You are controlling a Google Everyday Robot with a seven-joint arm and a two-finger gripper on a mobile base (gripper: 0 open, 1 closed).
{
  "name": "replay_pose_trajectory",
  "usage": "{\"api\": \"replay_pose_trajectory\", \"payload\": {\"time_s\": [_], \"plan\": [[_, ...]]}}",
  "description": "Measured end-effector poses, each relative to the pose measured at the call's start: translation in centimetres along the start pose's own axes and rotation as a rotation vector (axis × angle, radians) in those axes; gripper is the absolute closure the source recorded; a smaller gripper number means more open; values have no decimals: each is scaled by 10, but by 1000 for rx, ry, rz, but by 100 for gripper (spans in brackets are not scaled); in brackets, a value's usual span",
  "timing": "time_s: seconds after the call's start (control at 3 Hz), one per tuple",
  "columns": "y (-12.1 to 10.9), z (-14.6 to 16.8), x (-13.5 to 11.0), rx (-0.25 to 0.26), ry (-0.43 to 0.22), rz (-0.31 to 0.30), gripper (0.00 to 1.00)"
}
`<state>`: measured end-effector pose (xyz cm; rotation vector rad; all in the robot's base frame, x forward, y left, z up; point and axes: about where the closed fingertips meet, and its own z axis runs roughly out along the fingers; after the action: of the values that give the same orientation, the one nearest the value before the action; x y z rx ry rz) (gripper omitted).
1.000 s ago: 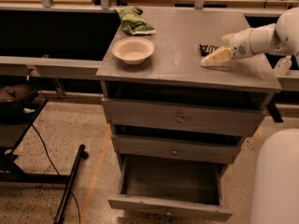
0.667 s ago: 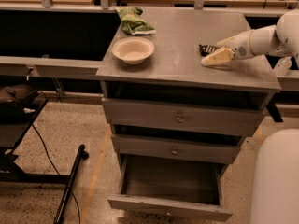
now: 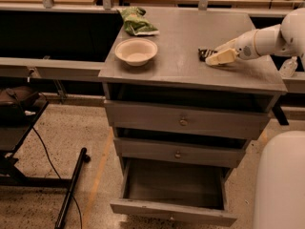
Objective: Place rxbar chocolate into bottom drawer
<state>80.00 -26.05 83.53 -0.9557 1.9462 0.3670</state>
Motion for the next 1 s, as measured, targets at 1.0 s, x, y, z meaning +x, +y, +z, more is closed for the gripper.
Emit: {"api": "replay_pose_trajectory", "payload": {"time_s": [1.0], "plan": [[0,-1,-1,-1,0,0,100]]}}
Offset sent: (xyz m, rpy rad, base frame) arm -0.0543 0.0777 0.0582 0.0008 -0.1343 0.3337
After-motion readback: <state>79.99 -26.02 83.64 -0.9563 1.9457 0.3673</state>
